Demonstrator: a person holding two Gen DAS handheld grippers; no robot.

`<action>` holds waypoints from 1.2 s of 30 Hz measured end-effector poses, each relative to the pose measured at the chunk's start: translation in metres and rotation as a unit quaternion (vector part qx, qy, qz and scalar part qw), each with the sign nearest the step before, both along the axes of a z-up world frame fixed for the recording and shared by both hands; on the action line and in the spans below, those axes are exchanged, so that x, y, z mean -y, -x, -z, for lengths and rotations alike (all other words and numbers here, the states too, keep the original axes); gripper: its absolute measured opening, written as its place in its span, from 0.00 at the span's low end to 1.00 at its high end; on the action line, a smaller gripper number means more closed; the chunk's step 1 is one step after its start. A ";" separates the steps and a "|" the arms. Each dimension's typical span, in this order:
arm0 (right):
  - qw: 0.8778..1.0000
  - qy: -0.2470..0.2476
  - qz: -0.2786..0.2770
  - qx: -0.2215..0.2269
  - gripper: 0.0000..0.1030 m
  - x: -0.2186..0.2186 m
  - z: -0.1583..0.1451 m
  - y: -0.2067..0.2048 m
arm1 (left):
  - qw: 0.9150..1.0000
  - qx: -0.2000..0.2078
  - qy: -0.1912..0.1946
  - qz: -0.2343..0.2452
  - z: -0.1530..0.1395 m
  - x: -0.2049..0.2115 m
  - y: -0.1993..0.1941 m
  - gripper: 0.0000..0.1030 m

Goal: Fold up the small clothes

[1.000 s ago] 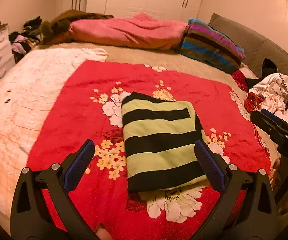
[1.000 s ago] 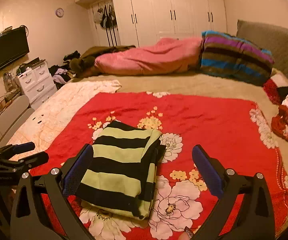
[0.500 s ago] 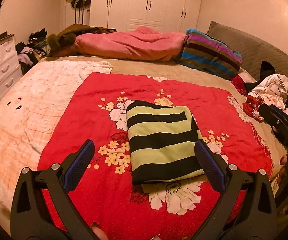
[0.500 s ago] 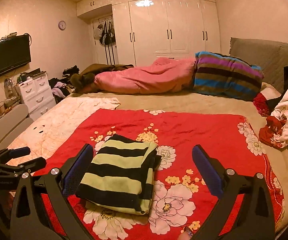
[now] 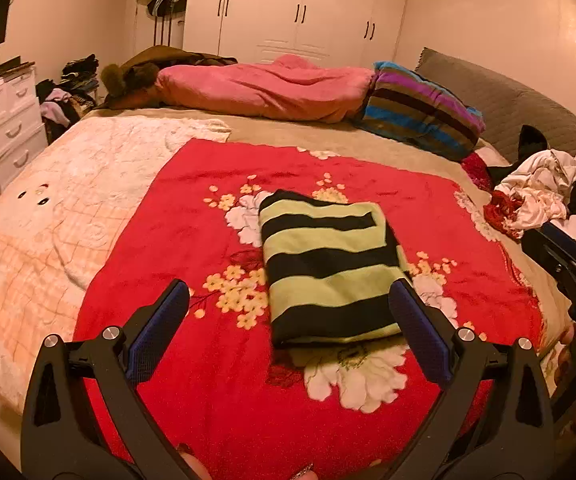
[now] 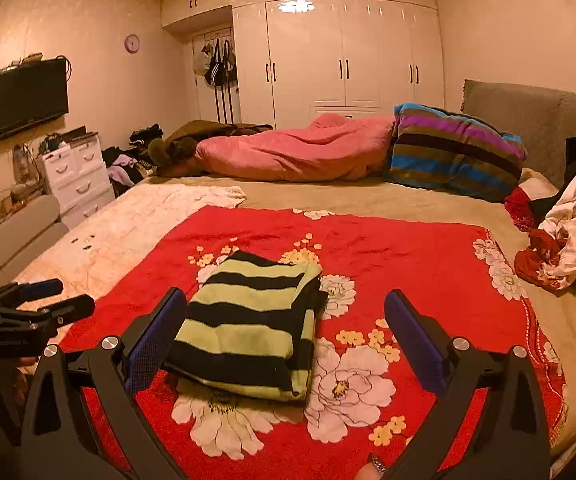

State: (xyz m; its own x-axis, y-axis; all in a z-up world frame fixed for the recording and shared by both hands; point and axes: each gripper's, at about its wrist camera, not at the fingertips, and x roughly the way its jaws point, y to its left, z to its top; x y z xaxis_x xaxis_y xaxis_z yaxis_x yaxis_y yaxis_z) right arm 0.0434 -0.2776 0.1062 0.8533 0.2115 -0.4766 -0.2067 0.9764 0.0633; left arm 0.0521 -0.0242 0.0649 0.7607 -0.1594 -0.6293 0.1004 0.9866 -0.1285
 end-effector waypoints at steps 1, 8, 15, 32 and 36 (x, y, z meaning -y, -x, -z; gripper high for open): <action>1.000 0.002 0.003 0.000 0.96 -0.001 0.002 0.002 | 1.000 0.000 -0.001 -0.001 0.001 -0.001 0.002 0.91; 1.000 0.011 0.013 -0.008 0.96 -0.010 0.021 0.015 | 1.000 -0.001 -0.010 0.004 0.013 -0.004 0.013 0.91; 1.000 0.007 0.018 0.006 0.96 -0.007 0.026 0.030 | 1.000 0.002 -0.001 0.003 0.020 -0.005 0.021 0.91; 0.994 0.022 0.024 -0.100 0.96 -0.016 0.106 0.016 | 0.998 -0.056 -0.010 -0.002 0.073 -0.005 0.011 0.91; 0.994 0.023 0.017 -0.104 0.96 -0.019 0.112 0.014 | 0.998 -0.067 -0.006 -0.002 0.080 -0.007 0.007 0.91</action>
